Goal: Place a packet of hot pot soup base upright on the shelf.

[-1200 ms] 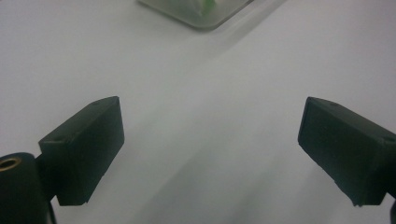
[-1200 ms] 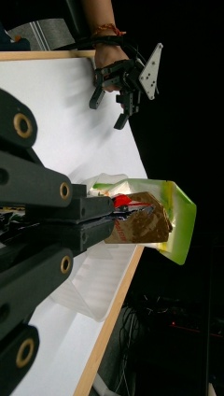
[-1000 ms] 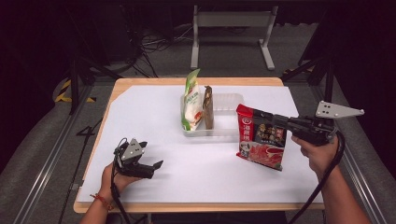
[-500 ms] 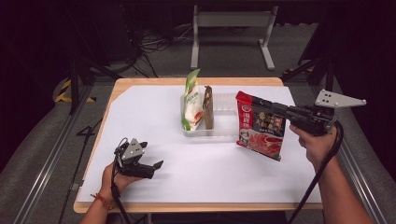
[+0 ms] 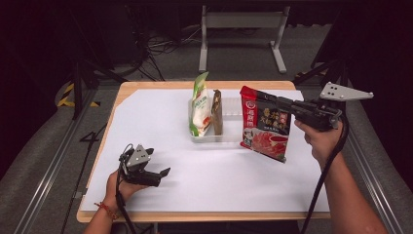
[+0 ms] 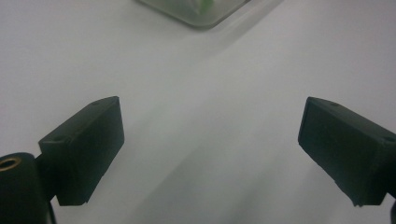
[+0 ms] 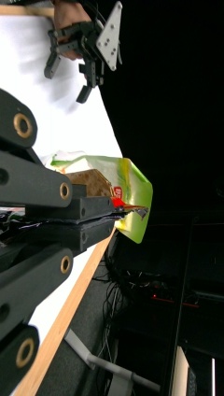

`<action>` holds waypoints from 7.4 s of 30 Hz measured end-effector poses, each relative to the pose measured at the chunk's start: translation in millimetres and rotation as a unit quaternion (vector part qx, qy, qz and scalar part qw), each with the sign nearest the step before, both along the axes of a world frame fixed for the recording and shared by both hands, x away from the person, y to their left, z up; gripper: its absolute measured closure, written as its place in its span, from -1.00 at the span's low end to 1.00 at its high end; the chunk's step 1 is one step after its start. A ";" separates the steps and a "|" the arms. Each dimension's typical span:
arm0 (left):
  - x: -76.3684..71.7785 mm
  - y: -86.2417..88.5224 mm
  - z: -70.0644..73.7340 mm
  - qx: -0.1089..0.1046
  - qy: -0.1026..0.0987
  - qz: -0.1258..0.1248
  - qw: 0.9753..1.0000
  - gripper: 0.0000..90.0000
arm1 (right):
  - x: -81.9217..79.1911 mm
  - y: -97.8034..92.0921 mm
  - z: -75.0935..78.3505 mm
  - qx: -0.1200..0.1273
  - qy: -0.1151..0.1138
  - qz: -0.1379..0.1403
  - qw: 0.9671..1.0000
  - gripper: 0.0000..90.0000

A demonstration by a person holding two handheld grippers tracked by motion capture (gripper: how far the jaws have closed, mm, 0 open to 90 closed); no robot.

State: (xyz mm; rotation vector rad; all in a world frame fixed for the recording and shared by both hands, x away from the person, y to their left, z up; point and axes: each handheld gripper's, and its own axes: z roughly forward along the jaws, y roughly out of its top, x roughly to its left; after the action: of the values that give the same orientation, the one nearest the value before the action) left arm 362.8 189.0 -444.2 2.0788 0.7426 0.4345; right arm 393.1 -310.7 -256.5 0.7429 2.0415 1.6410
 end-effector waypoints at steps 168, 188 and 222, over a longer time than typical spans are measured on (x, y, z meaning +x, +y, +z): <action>-0.9 0.4 -1.5 0.017 -0.005 -0.004 1.000 -0.84 | 58.5 39.6 -62.2 -0.043 0.004 -0.109 0.993 0.33; -1.3 0.6 -1.6 0.016 -0.005 -0.001 1.000 -0.84 | 47.0 27.8 -67.2 -0.058 0.005 -0.092 0.994 0.21; -0.6 -0.6 -3.0 0.023 -0.002 -0.004 1.000 -0.84 | 28.2 25.1 -82.7 -0.140 -0.005 -0.090 0.986 -0.33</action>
State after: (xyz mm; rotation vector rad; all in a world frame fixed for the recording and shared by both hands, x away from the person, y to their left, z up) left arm 362.2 188.4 -447.2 2.1233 0.7274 0.4547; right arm 421.3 -285.5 -339.2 0.7873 2.0739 1.2246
